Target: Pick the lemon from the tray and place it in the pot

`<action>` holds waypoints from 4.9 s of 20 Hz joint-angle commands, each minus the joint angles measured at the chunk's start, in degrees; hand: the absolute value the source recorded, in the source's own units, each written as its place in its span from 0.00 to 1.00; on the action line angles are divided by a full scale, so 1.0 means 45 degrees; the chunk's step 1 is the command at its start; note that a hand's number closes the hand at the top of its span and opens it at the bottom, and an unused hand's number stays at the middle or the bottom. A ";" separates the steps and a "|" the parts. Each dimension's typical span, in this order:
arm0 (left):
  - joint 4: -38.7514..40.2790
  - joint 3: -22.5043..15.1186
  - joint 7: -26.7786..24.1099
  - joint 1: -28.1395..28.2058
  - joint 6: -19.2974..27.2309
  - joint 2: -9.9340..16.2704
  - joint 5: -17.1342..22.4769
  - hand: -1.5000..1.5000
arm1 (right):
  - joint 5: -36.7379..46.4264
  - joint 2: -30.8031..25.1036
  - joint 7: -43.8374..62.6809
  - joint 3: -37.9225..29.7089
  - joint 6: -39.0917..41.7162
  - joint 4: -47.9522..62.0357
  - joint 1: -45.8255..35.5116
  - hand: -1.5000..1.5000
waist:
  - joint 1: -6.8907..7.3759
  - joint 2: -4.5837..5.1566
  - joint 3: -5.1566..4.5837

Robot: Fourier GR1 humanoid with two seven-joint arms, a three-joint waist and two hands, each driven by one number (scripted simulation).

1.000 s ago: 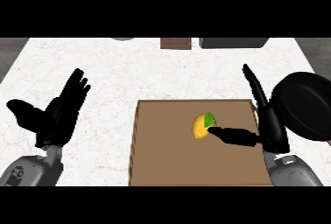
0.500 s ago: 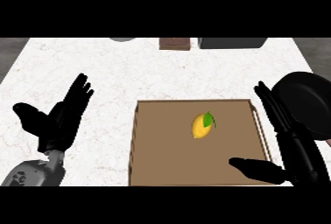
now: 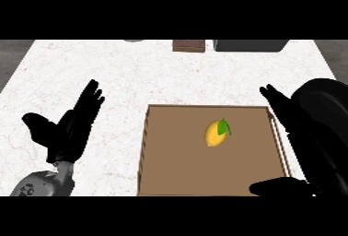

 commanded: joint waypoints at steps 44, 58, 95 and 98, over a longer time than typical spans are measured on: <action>-0.0229 0.1261 0.1189 -0.0254 -0.1128 -0.1097 -0.1233 0.50 | 0.3916 0.5957 0.2131 0.0625 0.1532 0.7639 -0.1480 0.00 | -0.0043 0.0034 0.0044; 0.0000 0.1822 -0.0067 0.0914 -0.2016 -0.1457 -0.1297 0.50 | 0.4727 0.6692 0.1417 -0.0161 0.2659 1.0331 -0.1872 0.00 | 0.0002 0.0037 0.0039; -0.0480 0.2199 0.0808 0.0819 -0.1740 -0.2359 -0.2576 0.50 | -0.0107 -0.5443 -1.7065 -1.2330 0.1277 1.2715 0.4956 1.00 | -0.0583 -0.0024 0.0061; -0.0965 0.2339 0.1079 0.1094 -0.2286 -0.2057 -0.2117 0.50 | -0.1280 -0.6357 -1.8026 -1.3800 0.2578 1.2808 0.5210 1.00 | -0.0478 -0.0056 0.0042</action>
